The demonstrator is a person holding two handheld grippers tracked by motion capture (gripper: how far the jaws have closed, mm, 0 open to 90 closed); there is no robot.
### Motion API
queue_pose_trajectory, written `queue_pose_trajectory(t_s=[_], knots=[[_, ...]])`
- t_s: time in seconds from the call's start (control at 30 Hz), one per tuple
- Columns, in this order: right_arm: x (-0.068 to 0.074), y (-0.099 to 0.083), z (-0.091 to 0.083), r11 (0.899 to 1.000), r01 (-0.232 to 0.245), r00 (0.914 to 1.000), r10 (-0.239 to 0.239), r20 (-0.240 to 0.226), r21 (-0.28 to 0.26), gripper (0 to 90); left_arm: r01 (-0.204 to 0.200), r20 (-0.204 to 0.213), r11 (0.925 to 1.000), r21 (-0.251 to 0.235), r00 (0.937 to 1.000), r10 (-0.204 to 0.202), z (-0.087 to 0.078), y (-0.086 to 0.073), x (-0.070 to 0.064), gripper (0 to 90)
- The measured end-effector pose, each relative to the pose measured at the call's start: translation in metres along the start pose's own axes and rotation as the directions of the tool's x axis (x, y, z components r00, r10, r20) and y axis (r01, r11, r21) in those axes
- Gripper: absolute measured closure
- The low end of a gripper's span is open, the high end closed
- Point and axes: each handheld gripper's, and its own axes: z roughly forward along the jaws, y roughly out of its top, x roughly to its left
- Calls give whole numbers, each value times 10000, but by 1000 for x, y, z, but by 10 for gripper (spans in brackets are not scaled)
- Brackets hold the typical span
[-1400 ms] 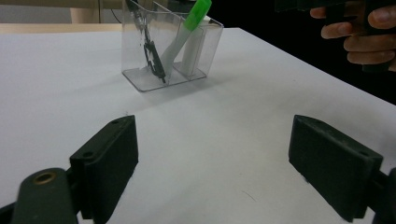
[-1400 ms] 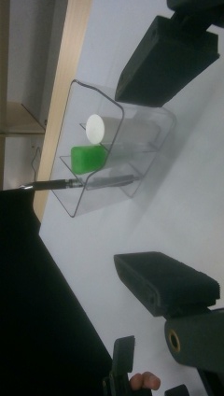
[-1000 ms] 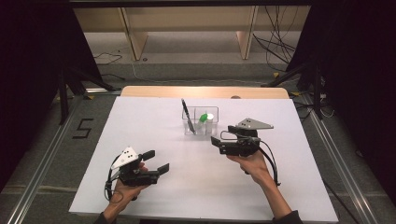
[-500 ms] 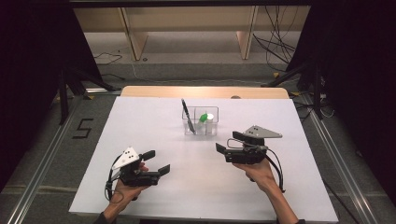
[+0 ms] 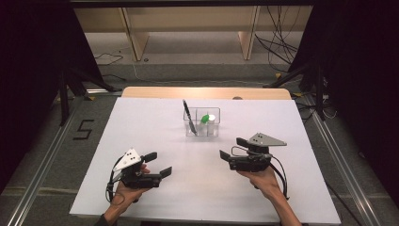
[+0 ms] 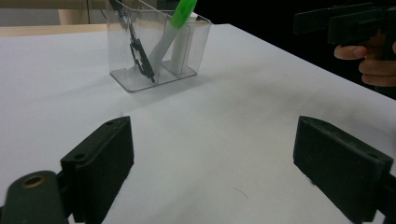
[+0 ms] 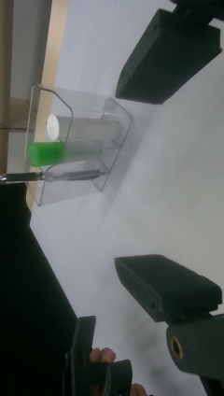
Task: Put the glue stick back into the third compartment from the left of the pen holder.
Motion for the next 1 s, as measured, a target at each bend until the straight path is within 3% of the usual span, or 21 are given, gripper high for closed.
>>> queue_pose_trajectory(t_s=[0.53,1.0], knots=[[3,-13,-16,10000,31,10000,-31,-53,-80,169,-80,54,9999,93,10000,79,0,0,-1,122],[-3,-31,-35,9994,-265,9996,268,129,-213,169,-98,129,9998,148,9999,96,1,0,-2,122]])
